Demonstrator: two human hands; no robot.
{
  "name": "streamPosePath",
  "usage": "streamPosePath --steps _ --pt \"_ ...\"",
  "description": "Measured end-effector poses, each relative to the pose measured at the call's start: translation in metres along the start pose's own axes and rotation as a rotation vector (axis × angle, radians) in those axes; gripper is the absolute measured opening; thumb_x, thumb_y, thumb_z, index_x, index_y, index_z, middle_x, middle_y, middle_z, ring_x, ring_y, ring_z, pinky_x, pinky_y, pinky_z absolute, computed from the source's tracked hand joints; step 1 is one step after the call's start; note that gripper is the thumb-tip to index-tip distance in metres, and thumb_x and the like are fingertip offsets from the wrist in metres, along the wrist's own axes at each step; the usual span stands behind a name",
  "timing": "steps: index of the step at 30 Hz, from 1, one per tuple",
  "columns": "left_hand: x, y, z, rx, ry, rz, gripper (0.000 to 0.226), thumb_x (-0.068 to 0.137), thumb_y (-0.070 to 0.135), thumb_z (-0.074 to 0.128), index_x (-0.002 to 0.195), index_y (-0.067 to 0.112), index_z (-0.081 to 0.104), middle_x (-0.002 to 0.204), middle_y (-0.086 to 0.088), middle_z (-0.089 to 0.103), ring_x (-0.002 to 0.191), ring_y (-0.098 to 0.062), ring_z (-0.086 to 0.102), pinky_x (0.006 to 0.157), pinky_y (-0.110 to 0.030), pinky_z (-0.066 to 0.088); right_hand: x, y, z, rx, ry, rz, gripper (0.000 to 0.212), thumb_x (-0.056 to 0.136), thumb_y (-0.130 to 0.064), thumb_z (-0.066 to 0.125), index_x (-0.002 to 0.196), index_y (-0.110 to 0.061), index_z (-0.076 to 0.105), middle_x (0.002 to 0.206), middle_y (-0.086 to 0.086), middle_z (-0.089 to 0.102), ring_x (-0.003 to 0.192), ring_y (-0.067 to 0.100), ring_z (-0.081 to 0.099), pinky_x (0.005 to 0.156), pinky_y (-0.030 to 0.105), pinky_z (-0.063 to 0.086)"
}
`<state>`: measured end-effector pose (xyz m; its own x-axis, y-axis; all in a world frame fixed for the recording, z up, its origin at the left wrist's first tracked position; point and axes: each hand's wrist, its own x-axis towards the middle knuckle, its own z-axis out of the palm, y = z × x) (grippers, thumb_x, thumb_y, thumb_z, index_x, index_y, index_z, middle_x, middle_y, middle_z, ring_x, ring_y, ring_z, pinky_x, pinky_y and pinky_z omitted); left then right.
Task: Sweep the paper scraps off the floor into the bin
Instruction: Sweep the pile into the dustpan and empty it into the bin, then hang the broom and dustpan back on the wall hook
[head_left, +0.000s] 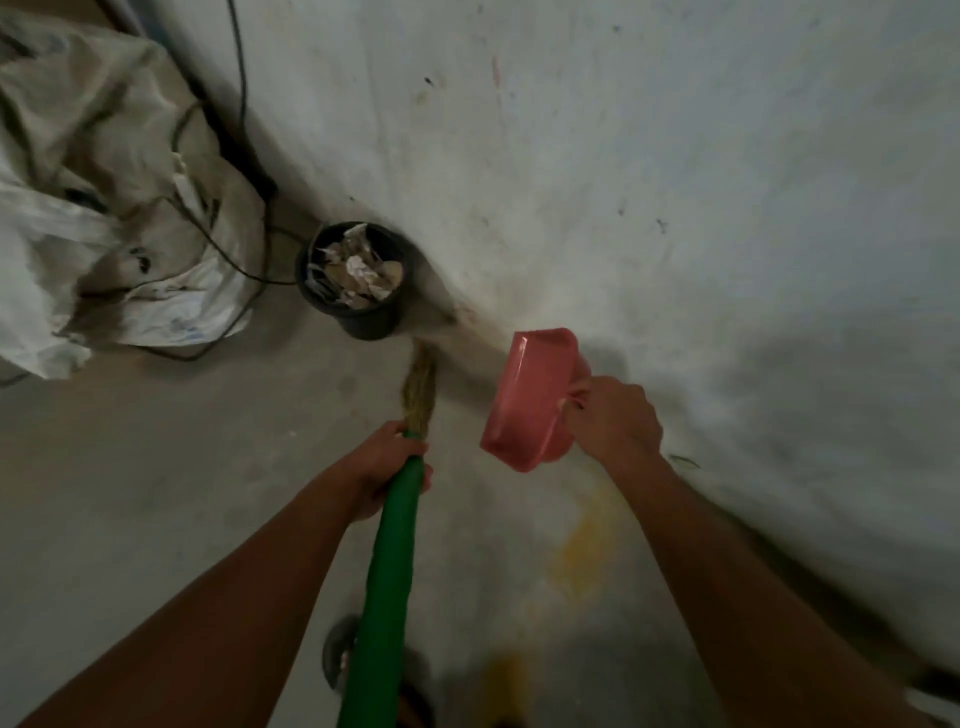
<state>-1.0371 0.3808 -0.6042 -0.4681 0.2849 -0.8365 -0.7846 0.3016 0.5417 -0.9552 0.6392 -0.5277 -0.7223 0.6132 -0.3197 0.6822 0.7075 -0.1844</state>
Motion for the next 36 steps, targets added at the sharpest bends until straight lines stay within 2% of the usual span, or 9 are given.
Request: streamPosePath --steps 4,7,12,16,20,24,28,32,36 --pt "-0.02 0.012 0.066 -0.066 -0.081 0.007 0.032 0.107 0.004 0.051 0.136 0.017 0.052 0.124 -0.026 0.056 0.091 -0.032 0.064 0.054 -0.032 0.06 -0.027 0.055 -0.04 -0.002 0.043 0.048 0.032 0.1 -0.048 0.06 0.12 -0.025 0.072 0.112 0.006 0.072 0.098 0.03 0.071 0.076 0.034 0.052" --pt "-0.042 0.03 0.109 -0.077 -0.111 0.004 0.024 0.107 0.004 0.048 0.127 0.012 0.059 0.106 -0.022 0.054 0.077 -0.027 0.059 0.052 -0.031 0.06 -0.049 0.089 -0.082 0.043 0.103 0.052 0.029 0.098 -0.049 0.064 0.12 -0.033 0.075 0.114 0.002 0.073 0.102 0.028 0.072 0.082 0.035 0.055" --pt "-0.106 0.073 0.175 -0.063 -0.118 0.017 0.009 0.106 0.01 0.054 0.106 0.004 0.06 0.088 -0.018 0.055 0.065 -0.025 0.057 0.043 -0.028 0.055 -0.089 0.116 -0.17 0.07 0.225 0.052 0.031 0.1 -0.048 0.059 0.118 -0.033 0.078 0.104 -0.002 0.073 0.074 0.018 0.063 0.07 0.027 0.046" --pt "-0.17 0.114 0.219 0.02 -0.185 0.033 0.012 0.104 0.014 0.058 0.106 0.002 0.059 0.082 -0.017 0.061 0.059 -0.025 0.062 0.045 -0.031 0.054 -0.131 0.124 -0.251 0.109 0.209 0.018 0.046 0.087 -0.064 0.048 0.108 -0.03 0.073 0.105 -0.002 0.048 0.084 0.017 0.051 0.078 0.032 0.047" --pt "-0.238 0.153 0.253 -0.054 -0.187 0.081 0.018 0.105 0.005 0.045 0.096 -0.003 0.058 0.073 -0.014 0.057 0.06 -0.02 0.057 0.042 -0.024 0.053 -0.154 0.14 -0.312 0.238 0.174 -0.313 0.018 0.097 -0.03 0.063 0.115 -0.027 0.066 0.112 -0.002 0.056 0.092 0.017 0.057 0.088 0.041 0.063" --pt "-0.307 0.184 0.28 -0.121 -0.154 0.111 0.02 0.109 0.012 0.04 0.103 -0.004 0.051 0.089 -0.018 0.053 0.071 -0.023 0.057 0.048 -0.028 0.056 -0.18 0.137 -0.391 0.584 -0.007 -0.275 0.04 0.09 -0.012 0.081 0.097 -0.05 0.069 0.118 -0.015 0.058 0.099 0.001 0.057 0.097 0.027 0.049" --pt "-0.363 0.209 0.303 -0.182 -0.168 0.14 0.029 0.107 0.017 0.046 0.124 -0.005 0.056 0.1 -0.021 0.059 0.075 -0.026 0.064 0.046 -0.028 0.06 -0.22 0.139 -0.46 0.679 -0.041 -0.399 0.048 0.081 -0.038 0.091 0.094 -0.076 0.065 0.135 -0.023 0.058 0.098 -0.006 0.064 0.088 0.016 0.049" --pt "-0.421 0.226 0.32 -0.125 -0.269 0.166 0.038 0.107 0.017 0.043 0.135 -0.003 0.059 0.105 -0.025 0.064 0.07 -0.026 0.068 0.045 -0.025 0.058 -0.247 0.137 -0.512 0.735 0.147 -0.457 0.026 0.082 -0.059 0.082 0.106 -0.059 0.074 0.123 -0.024 0.07 0.11 -0.003 0.063 0.101 0.034 0.049" --pt "-0.469 0.241 0.334 -0.099 -0.316 0.196 0.041 0.106 0.021 0.047 0.134 -0.002 0.065 0.101 -0.017 0.061 0.05 -0.018 0.061 0.043 -0.024 0.054 -0.279 0.133 -0.559 0.713 0.272 -0.48 0.044 0.088 -0.063 0.075 0.129 -0.049 0.068 0.115 -0.02 0.073 0.105 -0.004 0.065 0.091 0.03 0.046"
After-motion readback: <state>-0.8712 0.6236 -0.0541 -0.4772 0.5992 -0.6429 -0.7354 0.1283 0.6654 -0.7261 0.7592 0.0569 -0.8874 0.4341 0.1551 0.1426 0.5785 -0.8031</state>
